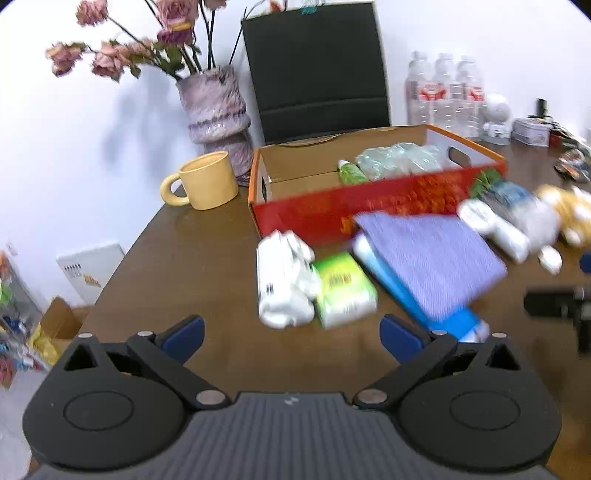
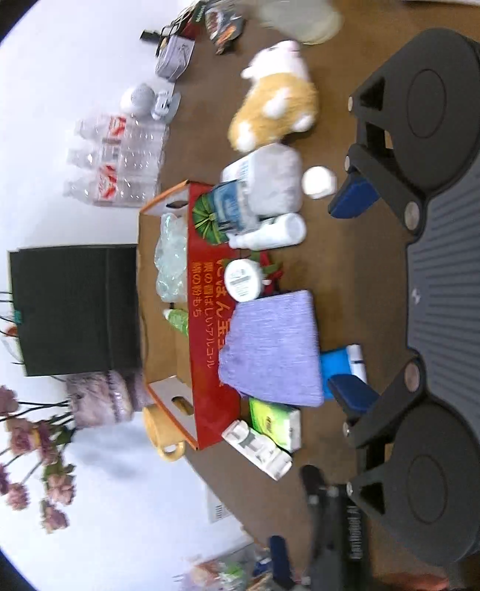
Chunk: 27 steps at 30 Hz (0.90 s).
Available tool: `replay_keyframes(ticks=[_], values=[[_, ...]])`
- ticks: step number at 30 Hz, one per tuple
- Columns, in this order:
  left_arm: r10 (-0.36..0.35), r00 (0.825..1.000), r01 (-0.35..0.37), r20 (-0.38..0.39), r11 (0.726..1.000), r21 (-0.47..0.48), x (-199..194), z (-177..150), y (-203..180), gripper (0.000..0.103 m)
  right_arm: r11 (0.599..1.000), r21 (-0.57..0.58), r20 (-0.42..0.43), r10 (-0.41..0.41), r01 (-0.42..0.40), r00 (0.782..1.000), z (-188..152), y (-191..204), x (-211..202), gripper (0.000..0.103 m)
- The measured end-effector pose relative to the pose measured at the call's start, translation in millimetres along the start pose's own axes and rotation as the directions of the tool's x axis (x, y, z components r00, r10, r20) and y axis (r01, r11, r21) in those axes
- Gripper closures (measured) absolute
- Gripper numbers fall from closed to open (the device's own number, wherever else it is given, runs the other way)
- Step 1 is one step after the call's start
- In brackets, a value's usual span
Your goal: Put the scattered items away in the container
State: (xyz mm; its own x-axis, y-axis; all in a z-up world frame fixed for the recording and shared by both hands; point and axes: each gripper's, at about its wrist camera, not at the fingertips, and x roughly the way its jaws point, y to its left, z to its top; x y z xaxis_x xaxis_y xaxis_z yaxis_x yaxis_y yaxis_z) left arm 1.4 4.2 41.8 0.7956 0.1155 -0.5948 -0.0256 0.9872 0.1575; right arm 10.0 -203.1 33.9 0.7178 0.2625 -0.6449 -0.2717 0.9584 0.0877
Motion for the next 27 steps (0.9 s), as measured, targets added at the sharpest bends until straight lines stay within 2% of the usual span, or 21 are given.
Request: replay_keyframes(ticks=[3,6,13,17,19,27], values=[[-0.071,0.997,0.072,0.018,0.996,-0.049,-6,-21,2,0.000,1.000,0.003,0.062,-0.013,0.013,0.998,-26,-2,-6,0.012],[-0.126,0.991,0.129,0.037,0.987,-0.096,-11,-39,4,0.000,1.000,0.012,0.071,-0.007,0.006,0.997,-38,-2,-1,0.012],[-0.073,0.997,0.074,0.006,0.993,-0.093,-2,-48,-6,0.000,0.999,-0.017,0.040,-0.044,0.044,0.998,-53,4,15,0.012],[-0.099,0.995,0.097,-0.012,0.989,-0.112,1,-52,-6,0.000,0.999,-0.019,0.029,-0.048,0.048,0.998,-54,5,16,0.010],[-0.103,0.994,0.099,-0.025,0.988,-0.117,2,-53,-6,0.000,0.998,-0.016,0.020,-0.054,0.054,0.998,-54,5,18,0.000],[-0.095,0.995,0.090,-0.043,0.989,-0.117,6,-52,-9,0.000,0.998,-0.031,0.010,-0.062,0.062,0.998,-54,7,21,0.000]])
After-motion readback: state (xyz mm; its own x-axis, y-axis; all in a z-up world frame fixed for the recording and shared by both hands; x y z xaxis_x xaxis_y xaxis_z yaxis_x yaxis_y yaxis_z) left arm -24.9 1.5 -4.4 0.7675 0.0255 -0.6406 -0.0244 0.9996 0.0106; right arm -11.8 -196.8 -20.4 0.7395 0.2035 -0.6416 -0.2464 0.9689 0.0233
